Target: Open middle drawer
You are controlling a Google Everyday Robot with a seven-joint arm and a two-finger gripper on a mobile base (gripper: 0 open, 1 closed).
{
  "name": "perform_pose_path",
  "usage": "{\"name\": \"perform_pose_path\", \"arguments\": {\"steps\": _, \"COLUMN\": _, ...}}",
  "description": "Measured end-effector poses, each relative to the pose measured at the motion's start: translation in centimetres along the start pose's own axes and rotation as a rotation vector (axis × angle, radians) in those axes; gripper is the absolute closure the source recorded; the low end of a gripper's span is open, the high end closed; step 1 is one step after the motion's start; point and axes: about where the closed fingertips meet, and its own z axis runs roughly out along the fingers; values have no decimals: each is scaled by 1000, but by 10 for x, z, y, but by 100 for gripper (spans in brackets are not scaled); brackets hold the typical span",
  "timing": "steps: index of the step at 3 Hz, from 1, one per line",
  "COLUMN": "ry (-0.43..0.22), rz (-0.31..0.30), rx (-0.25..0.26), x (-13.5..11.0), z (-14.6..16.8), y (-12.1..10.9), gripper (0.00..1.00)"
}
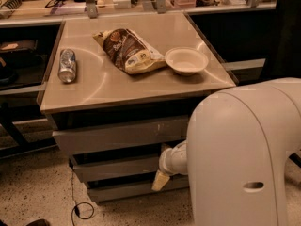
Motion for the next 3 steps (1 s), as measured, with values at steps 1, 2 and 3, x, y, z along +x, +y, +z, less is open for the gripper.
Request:
{"name": "perform_pose_path", "arguments": {"steps": 1, "ry": 7, "rz": -11, "rx": -5, "x": 0, "z": 3, "y": 2, "gripper": 0}}
{"name": "perform_pose_path", "arguments": {"steps": 2, "ry": 7, "rz": -21, "rx": -29, "x": -2, "z": 18, "y": 12, "gripper": 0}}
{"name": "perform_pose_path", "arguments": {"steps": 3, "ry": 7, "rz": -21, "rx": -62, "x": -2, "z": 34, "y": 22, "gripper": 0}}
